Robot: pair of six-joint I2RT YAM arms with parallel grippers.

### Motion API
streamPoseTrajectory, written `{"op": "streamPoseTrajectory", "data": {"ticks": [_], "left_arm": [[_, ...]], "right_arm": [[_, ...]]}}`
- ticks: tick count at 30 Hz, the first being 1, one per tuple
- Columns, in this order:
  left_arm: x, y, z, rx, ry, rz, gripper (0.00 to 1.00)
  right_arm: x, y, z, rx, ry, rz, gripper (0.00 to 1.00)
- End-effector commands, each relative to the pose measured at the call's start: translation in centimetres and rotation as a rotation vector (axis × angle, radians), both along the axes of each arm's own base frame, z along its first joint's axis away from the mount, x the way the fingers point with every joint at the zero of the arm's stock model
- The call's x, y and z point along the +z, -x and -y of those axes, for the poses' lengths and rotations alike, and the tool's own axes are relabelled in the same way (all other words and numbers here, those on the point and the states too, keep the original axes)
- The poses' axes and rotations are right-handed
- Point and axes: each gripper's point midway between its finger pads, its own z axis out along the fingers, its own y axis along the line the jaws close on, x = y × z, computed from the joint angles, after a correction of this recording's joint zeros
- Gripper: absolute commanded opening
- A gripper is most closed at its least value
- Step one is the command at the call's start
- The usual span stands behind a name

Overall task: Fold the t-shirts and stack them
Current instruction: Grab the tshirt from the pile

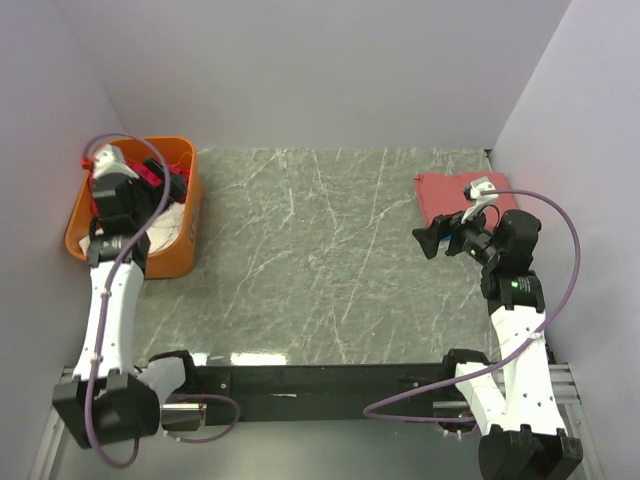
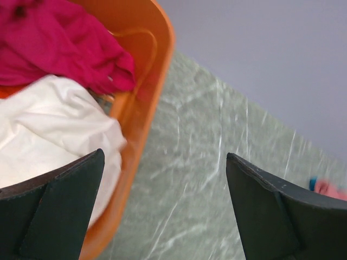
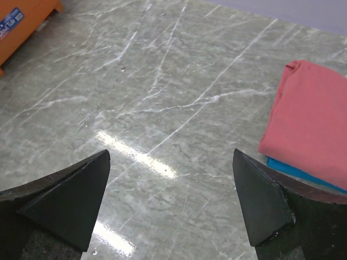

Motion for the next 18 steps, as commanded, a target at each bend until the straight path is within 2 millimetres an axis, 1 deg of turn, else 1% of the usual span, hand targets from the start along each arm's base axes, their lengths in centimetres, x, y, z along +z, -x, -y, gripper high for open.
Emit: {"op": "streamPoseTrajectory", "data": {"ticks": [1,2,3,4,5,6,7,8,9,10,11,12,13,14,15,16,17,18], "left_arm": [[3.2,-2.1,-3.9,0.143,0.12,0.07,0.99],[2.3,-2.7,-5.7,0.182,0.157,0.049,0.98],[2.1,-3.0,-6.0,0.174,0.196,0.044,0.98],[2.6,-3.4,-6.9,0.201,0.238,0.055,0.96],[1.4,-3.9,-8.6,0.251,0.266,0.026,0.95],[0.9,-4.1,-9.7,0.294,0.277,0.008,0.93],[1.9,-4.5,-10.6,0.331,0.282,0.018,0.91],[-0.7,-5.0,-11.4,0.372,0.299,-0.077,0.91],[-1.3,-5.3,-12.0,0.397,0.301,-0.11,0.88],[-0.3,-5.9,-12.8,0.424,0.289,-0.109,0.83],[-2.6,-6.7,-13.1,0.431,0.305,-0.182,0.82],[-3.7,-6.5,-13.8,0.475,0.303,-0.227,0.78],[-3.7,-6.7,-14.9,0.525,0.289,-0.238,0.77],[-5.4,-7.2,-15.5,0.551,0.286,-0.28,0.78],[-6.2,-7.5,-16.0,0.561,0.276,-0.302,0.78],[-6.0,-8.0,-16.6,0.581,0.261,-0.303,0.78],[-7.9,-8.7,-17.0,0.584,0.259,-0.349,0.78],[-8.7,-9.0,-17.2,0.581,0.247,-0.379,0.77]], "right_arm": [[0.4,0.2,-0.5,0.049,0.01,0.027,1.0],[0.4,0.2,-0.5,0.051,0.01,0.027,0.99],[0.4,0.2,-0.5,0.051,0.009,0.026,0.99],[0.4,0.2,-0.5,0.051,0.009,0.026,0.99],[0.3,0.2,-0.5,0.049,0.009,0.023,0.99],[0.3,0.2,-0.5,0.052,0.008,0.02,0.99],[0.3,0.1,-0.5,0.052,0.008,0.019,0.99],[0.1,0.0,-0.5,0.051,0.007,0.012,0.99],[0.1,0.0,-0.5,0.052,0.006,0.008,0.99],[0.0,0.0,-0.5,0.054,0.005,0.005,0.99],[-0.1,-0.1,-0.5,0.053,0.006,0.001,0.99],[-0.2,-0.1,-0.4,0.05,0.006,-0.002,0.99],[-0.2,-0.1,-0.4,0.05,0.006,-0.004,0.99],[-0.2,-0.1,-0.4,0.047,0.006,-0.003,0.98],[-0.2,-0.2,-0.4,0.045,0.006,-0.005,0.99],[-0.2,-0.2,-0.4,0.047,0.006,-0.005,0.99],[-0.3,-0.2,-0.4,0.045,0.006,-0.008,0.98],[-0.3,-0.2,-0.4,0.047,0.006,-0.01,0.99]]}}
